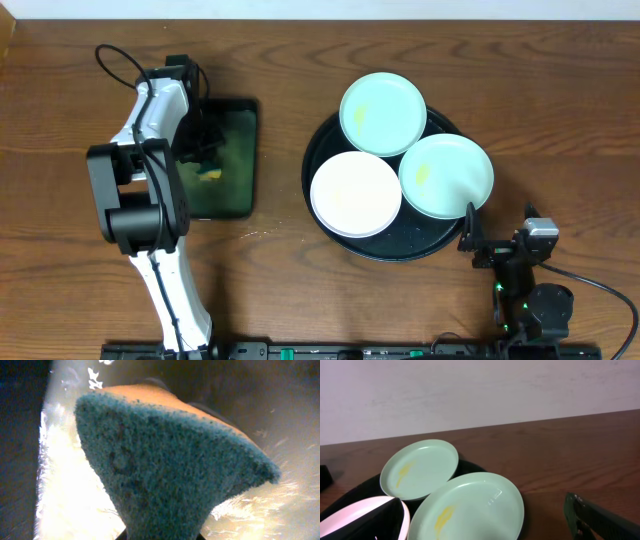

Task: Clean dirty plates on tray and stack at the side
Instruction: 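Lift the sponge with the left gripper off the small tray, then carry the sponge with the left gripper over the white plate, then move the right gripper to the white plate rim and grip it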

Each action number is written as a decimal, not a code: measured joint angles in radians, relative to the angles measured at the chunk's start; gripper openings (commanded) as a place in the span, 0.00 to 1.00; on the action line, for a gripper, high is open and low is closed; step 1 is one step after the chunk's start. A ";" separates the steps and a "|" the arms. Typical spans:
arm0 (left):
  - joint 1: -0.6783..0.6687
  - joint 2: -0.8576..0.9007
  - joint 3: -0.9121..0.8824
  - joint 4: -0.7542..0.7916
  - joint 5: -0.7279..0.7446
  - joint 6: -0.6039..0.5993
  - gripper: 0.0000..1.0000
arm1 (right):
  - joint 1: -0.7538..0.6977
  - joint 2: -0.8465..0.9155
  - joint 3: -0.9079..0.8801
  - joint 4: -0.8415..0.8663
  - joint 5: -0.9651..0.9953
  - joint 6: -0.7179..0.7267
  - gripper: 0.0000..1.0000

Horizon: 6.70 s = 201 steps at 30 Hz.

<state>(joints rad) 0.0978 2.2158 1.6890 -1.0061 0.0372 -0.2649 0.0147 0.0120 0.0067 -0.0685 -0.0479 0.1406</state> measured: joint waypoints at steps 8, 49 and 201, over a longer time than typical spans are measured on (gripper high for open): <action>0.000 -0.200 0.000 -0.005 -0.010 -0.001 0.07 | 0.000 0.000 0.000 0.000 0.000 0.000 0.99; -0.045 -0.578 -0.278 0.287 -0.018 -0.101 0.07 | 0.000 0.000 0.000 0.000 0.000 0.000 0.99; -0.133 -0.824 -0.323 -0.177 0.113 -0.415 0.77 | 0.478 1.699 1.292 -0.956 0.088 0.717 0.64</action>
<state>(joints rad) -0.0353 1.3914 1.3659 -1.1828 0.1505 -0.6796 0.4923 1.7115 1.2987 -1.0245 0.0399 0.8574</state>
